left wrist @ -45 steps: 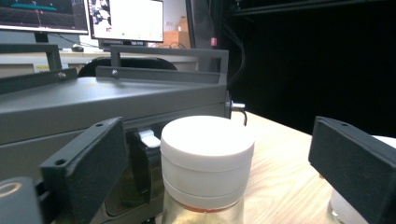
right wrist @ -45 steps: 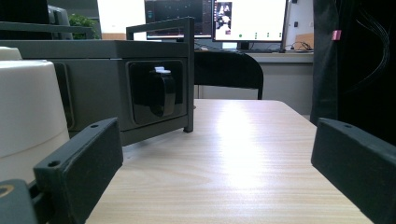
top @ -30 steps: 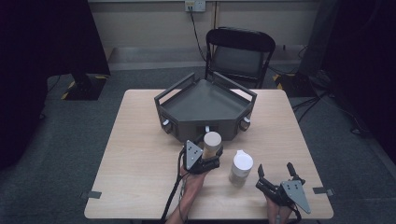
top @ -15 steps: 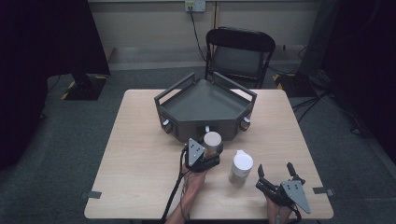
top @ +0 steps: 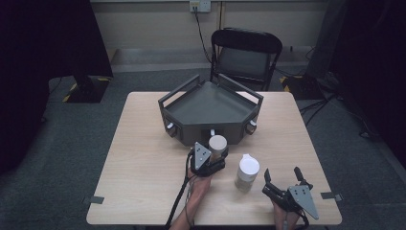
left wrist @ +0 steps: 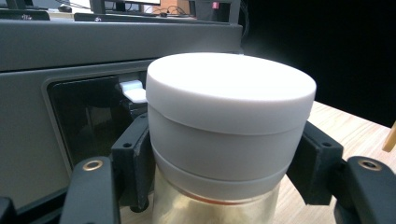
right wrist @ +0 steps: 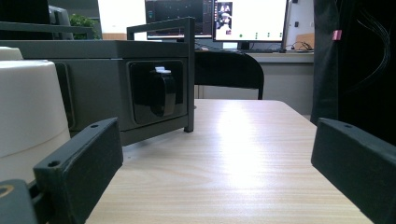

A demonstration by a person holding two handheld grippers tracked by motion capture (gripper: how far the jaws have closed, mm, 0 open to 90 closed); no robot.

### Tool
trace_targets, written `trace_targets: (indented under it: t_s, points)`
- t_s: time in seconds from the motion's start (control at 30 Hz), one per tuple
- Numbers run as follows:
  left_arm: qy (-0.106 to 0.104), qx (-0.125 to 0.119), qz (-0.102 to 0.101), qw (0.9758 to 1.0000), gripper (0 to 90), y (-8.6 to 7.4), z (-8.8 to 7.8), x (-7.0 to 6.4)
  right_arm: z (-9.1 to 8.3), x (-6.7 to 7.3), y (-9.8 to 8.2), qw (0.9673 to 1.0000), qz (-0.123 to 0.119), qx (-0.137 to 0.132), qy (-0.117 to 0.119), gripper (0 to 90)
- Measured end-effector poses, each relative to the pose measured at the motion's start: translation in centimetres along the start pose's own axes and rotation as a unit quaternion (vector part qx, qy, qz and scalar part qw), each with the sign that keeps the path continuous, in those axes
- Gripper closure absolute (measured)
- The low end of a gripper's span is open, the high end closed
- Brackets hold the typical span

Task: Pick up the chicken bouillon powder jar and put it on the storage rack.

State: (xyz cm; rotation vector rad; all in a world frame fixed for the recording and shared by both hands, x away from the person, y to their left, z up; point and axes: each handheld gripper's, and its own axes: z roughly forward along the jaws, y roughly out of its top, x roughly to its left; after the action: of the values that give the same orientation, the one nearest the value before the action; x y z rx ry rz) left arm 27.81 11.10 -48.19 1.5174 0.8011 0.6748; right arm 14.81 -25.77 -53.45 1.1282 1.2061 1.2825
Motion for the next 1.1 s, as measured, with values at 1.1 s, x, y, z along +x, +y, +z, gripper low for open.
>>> trace_targets:
  t_s: [1.1]
  points:
    - [0.008, -0.001, 0.012, 0.9999, 34.5, 0.99, -0.67, -0.08, -0.01, -0.02, 0.00, 1.0000, 0.000, 0.000, 0.000, 1.0]
